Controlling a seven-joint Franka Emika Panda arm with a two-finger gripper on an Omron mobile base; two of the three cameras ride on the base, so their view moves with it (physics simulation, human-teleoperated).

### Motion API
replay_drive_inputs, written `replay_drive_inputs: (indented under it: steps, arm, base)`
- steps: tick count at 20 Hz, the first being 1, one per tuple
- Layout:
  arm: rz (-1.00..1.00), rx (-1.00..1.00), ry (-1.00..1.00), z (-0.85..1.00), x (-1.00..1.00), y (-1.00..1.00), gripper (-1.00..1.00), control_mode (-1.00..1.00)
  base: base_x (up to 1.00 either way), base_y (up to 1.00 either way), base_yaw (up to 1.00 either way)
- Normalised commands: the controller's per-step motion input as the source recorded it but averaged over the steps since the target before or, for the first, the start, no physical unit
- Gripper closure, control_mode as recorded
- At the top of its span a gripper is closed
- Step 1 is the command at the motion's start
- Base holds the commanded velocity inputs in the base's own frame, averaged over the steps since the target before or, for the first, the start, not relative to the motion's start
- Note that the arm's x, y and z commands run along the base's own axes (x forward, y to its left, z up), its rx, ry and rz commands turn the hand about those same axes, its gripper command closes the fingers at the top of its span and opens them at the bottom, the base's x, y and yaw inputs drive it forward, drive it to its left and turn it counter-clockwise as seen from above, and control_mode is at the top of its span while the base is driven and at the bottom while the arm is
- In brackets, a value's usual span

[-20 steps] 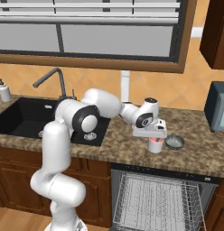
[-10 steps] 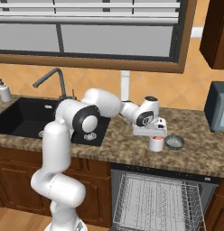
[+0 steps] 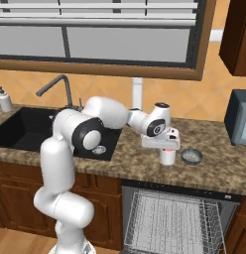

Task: Pick up the cup and bowl from the counter, place them in the dishwasher, and close the dishwasher door.

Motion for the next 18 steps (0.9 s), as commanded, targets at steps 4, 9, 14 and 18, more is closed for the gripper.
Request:
replay_drive_inputs:
  steps: [4, 9, 14, 18]
  arm:
    - [-0.05, 0.0, -0.04, 0.07, -0.66, 0.07, 1.0, -1.0]
    - [0.06, 0.0, -0.12, 0.06, -0.95, 0.04, 1.0, -1.0]
    - [0.13, -0.01, -0.15, 0.15, -1.0, 0.0, 1.0, -1.0]
    - [0.08, 0.0, -0.14, 0.05, -1.0, -0.04, 1.0, -1.0]
  base:
    - [0.0, 0.0, 0.0]
    - [0.0, 0.0, 0.0]
    - [0.0, 0.0, 0.0]
    - [0.0, 0.0, 0.0]
